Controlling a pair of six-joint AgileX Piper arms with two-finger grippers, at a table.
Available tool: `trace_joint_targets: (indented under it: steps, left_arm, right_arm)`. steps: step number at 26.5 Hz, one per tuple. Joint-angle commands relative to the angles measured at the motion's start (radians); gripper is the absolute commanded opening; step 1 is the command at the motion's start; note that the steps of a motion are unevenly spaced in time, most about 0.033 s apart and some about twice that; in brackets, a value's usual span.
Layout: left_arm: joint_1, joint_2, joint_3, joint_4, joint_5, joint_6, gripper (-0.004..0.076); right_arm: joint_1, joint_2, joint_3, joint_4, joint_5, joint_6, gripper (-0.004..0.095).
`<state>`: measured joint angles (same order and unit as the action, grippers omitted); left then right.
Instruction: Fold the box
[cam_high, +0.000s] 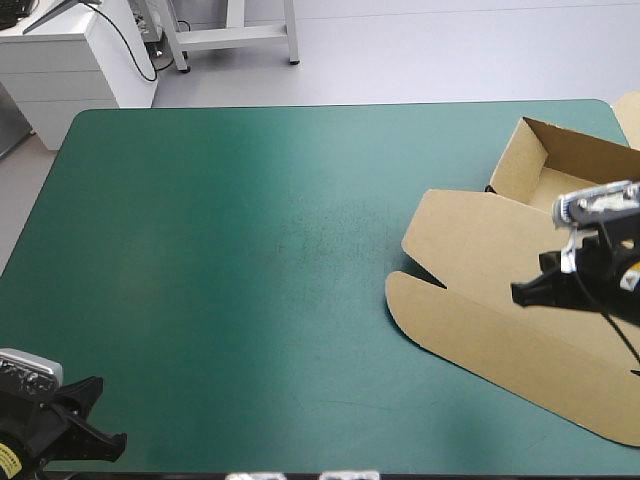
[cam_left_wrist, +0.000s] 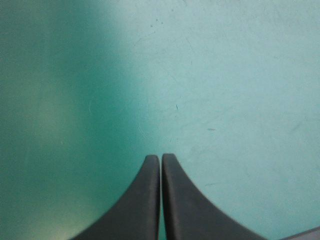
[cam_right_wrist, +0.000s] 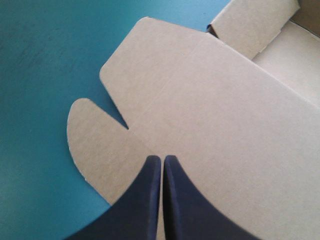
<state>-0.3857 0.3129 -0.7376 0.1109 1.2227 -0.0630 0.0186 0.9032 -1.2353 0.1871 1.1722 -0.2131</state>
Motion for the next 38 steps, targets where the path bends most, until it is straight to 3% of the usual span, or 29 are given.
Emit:
trace_joint_targets:
  steps: [1, 8, 11, 16, 22, 38]
  left_arm:
    - [-0.004, -0.071, -0.021, 0.007, -0.13, -0.019, -0.0008]
    - [-0.004, -0.339, 0.076, -0.048, -0.167, 0.063, -0.0008]
    - [-0.003, -0.336, 0.11, -0.111, -0.142, 0.218, -0.0008]
    - [-0.003, -0.336, 0.135, -0.242, -0.217, 0.241, -0.0008]
    - [-0.003, -0.336, 0.135, -0.213, -0.214, 0.246, -0.0008]
    - [-0.003, -0.336, 0.195, -0.221, -0.206, 0.244, -0.0008]
  right_arm:
    - [0.056, -0.204, 0.127, 0.006, -0.128, -0.038, -0.0002]
    - [0.056, -0.524, 0.376, -0.004, -0.261, -0.049, -0.0002]
    - [0.056, -0.655, 0.498, -0.025, -0.373, -0.061, -0.0002]
    - [0.056, -0.808, 0.625, -0.025, -0.45, -0.057, -0.0002]
    - [0.056, -0.945, 0.694, -0.025, -0.445, -0.057, -0.0002]
    - [0.056, -0.942, 0.733, -0.02, -0.432, -0.045, -0.0002]
